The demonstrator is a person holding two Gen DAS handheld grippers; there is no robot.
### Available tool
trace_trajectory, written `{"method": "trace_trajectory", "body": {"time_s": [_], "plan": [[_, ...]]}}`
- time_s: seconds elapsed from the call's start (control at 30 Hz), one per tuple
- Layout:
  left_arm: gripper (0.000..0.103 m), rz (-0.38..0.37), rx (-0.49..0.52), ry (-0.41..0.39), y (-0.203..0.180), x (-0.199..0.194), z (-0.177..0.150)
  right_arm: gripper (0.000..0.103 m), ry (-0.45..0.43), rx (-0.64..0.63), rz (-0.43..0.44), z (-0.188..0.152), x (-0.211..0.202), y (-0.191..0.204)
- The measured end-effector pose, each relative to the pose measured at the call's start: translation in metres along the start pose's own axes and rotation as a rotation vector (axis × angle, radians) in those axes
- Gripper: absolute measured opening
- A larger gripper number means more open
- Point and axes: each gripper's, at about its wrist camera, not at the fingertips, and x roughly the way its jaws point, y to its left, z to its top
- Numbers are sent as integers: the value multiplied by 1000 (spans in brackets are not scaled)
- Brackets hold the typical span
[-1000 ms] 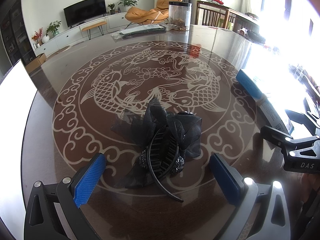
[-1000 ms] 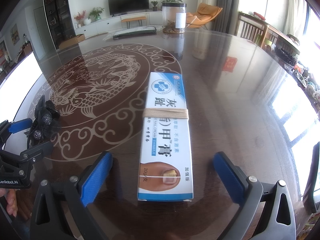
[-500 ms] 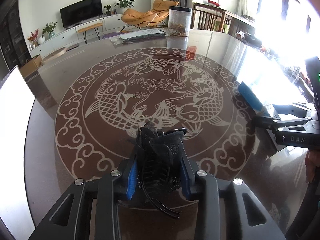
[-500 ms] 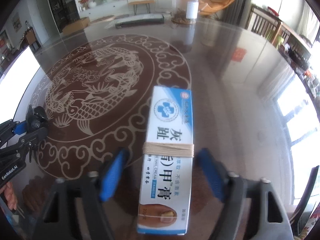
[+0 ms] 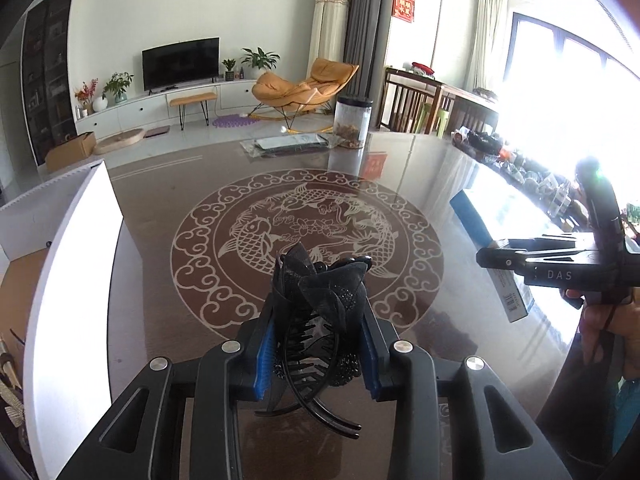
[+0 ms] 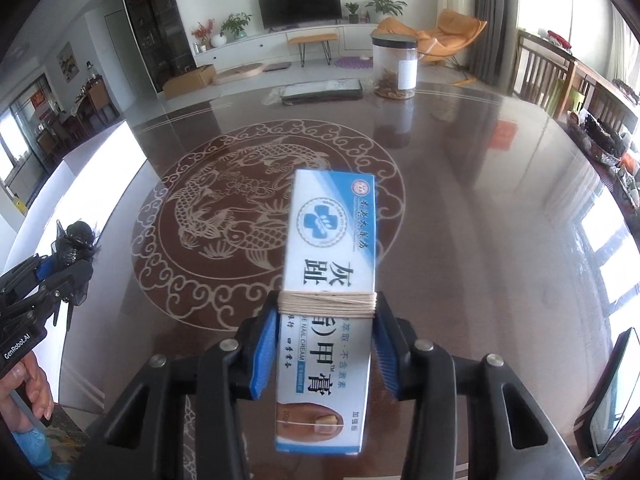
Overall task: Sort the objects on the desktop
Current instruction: 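Carry the hair clip and ointment box over the white bin with both tools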
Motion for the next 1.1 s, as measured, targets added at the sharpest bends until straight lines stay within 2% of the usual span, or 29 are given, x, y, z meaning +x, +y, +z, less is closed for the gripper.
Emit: {"method": "trace_trajectory", "body": {"time_s": [0.2, 0.3, 0.43, 0.57, 0.63, 0.8, 0.9, 1.0, 1.1], "plan": [[35, -11, -55, -49, 28, -50, 5, 44, -22, -31, 68, 15, -12, 34], [35, 23, -89, -81, 59, -82, 6, 44, -46, -80, 128, 30, -23, 70], [35, 118, -164, -97, 118, -122, 0, 44, -77, -169, 234, 55, -34, 136], [35, 280, -223, -77, 180, -154, -18, 44, -112, -274, 363, 80, -43, 221], [35, 337, -261, -53, 205, -165, -31, 44, -118, -324, 429, 87, -45, 265], [35, 415, -345, 9, 246, -169, -62, 44, -123, -470, 539, 97, -36, 374], [35, 425, -380, 51, 259, -158, -77, 44, -103, -567, 566, 92, -17, 429], [35, 419, -408, 97, 266, -144, -85, 44, -52, -635, 559, 81, 15, 466], [36, 435, -409, 112, 270, -140, -84, 45, 24, -642, 541, 71, 50, 482]]}}
